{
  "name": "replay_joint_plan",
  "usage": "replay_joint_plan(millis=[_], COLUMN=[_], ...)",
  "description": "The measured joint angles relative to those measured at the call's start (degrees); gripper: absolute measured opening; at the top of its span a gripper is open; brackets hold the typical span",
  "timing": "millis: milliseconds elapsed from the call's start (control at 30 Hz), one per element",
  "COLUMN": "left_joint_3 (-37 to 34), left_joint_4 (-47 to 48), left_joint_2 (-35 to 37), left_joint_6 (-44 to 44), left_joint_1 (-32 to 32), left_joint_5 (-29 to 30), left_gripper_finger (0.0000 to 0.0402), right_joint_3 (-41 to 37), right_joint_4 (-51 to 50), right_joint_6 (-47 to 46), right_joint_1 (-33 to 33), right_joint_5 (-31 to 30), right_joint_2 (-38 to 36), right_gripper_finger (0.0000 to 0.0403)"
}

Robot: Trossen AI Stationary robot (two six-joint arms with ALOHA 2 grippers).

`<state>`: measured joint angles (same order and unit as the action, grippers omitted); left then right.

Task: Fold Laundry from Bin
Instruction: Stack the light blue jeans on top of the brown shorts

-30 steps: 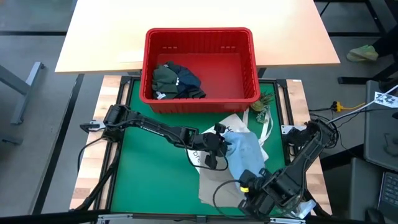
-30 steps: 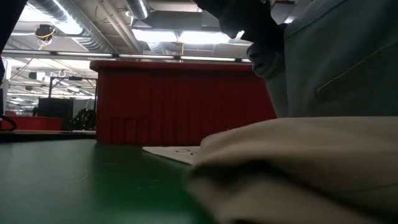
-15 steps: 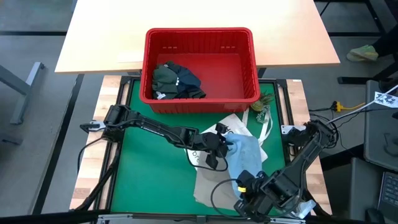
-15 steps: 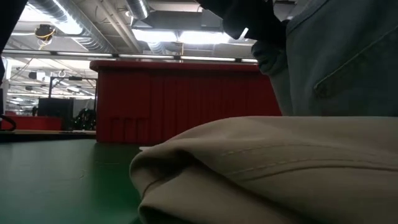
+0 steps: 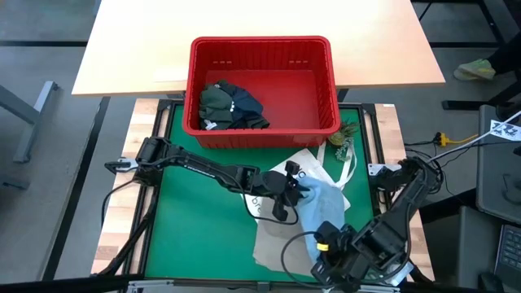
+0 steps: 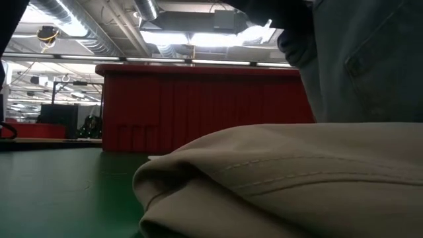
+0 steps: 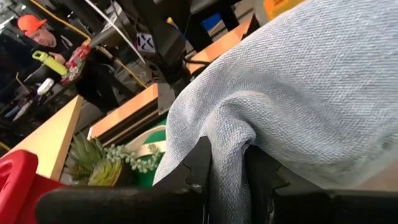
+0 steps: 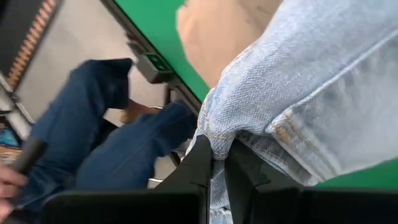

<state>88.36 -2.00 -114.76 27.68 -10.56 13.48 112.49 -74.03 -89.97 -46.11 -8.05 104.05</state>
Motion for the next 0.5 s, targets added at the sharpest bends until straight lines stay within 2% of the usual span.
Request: replay_joint_plan(millis=[267,500], left_joint_3=[0.0,0.0], left_joint_4=[3.2,9.7], left_joint_2=[0.0,0.3], left_joint_6=[0.0,0.1], left_joint_1=[-0.1,-0.4], left_joint_5=[0.2,0.9], left_gripper_finger=[0.0049,0.0049], right_joint_3=[0.0,0.0], right_joint_4=[4.7,6.8], right_joint_6=[-0.1,1.4], right_joint_1=[0.0,1.7], right_joint_5=[-7.1,-7.3], right_joint_2=[0.3,5.3], right_gripper_finger=[0.0025,0.0025])
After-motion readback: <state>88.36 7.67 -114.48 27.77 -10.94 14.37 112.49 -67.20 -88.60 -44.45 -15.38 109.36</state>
